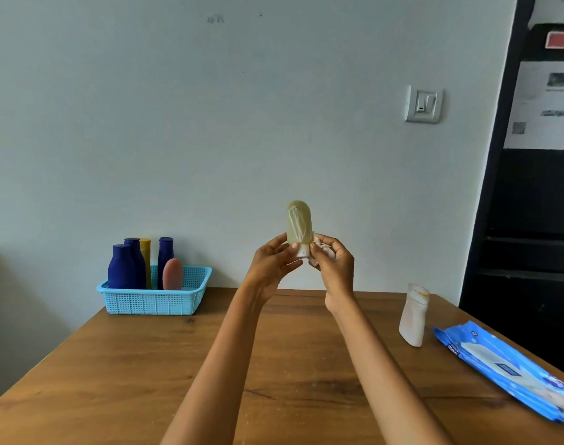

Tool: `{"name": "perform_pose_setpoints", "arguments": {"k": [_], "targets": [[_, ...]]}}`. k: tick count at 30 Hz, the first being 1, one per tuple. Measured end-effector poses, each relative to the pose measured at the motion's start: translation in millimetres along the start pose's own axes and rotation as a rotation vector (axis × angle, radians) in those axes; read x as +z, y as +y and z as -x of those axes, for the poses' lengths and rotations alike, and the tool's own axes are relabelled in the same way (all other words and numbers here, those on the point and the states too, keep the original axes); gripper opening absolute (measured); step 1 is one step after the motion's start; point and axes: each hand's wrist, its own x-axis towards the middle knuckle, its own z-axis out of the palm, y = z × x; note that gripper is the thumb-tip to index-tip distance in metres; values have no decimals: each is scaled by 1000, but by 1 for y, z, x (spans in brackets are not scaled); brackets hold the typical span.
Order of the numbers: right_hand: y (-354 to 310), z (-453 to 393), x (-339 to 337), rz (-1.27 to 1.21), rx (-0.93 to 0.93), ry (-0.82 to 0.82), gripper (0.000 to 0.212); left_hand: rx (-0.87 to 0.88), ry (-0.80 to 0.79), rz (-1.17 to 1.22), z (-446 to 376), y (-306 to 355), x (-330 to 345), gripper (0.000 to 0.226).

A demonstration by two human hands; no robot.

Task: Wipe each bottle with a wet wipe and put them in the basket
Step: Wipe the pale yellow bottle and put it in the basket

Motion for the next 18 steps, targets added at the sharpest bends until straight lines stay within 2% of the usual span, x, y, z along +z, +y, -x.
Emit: {"name": "perform_pose_setpoints", "arguments": {"k": [4,9,15,18], "targets": [[-1,-2,-1,5,8,53,23,-76,-11,123,1,0,6,36],[-11,1,-2,142,-21,30,33,-76,13,53,1,1,9,34],[-14,14,4,492,-355,-42,29,-13,95,-32,-1,-5,11,46],[-12,15,6,600,-453,-94,26,-5,122,-37,-2,-6,5,47]]}}
